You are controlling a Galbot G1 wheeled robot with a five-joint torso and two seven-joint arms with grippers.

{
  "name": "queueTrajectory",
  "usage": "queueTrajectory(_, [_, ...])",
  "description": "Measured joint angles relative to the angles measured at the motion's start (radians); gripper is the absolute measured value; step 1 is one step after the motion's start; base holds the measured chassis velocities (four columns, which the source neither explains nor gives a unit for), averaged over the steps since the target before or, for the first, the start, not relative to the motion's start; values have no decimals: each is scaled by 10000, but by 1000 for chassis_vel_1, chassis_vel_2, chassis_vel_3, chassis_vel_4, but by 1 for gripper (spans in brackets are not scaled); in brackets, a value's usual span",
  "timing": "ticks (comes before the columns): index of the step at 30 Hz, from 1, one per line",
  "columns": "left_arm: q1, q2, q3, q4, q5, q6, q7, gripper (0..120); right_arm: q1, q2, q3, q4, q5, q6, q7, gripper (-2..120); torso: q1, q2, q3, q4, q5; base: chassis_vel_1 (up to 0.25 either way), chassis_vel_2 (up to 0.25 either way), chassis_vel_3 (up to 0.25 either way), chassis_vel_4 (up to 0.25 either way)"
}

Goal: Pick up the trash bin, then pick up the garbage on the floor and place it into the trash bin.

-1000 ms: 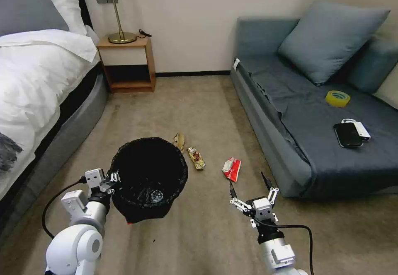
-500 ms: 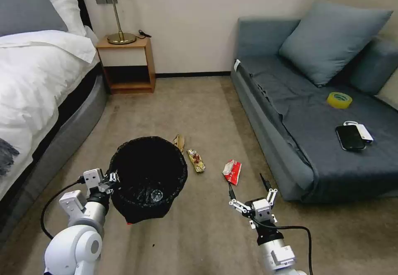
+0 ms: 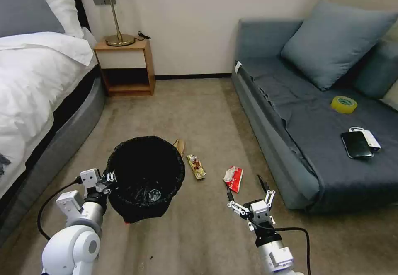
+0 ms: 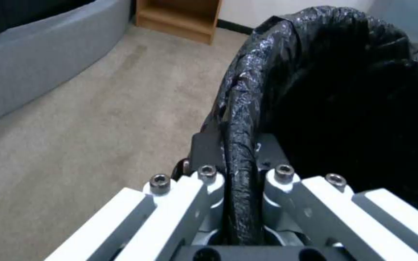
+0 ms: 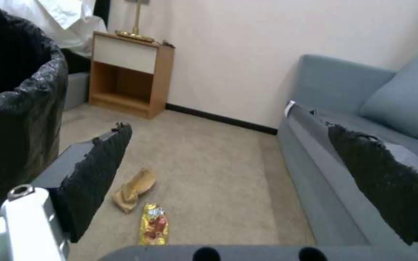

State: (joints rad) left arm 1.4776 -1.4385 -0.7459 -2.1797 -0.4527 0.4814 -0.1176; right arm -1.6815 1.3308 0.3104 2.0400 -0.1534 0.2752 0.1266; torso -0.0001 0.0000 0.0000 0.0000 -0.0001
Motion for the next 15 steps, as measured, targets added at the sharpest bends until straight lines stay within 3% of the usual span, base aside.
queueTrajectory(15, [-15,7,11,-43,-16,-2,33,5,17,18,-33,-89,29,109,-82,100,0,0,0,0,2,-129,133,132,-127])
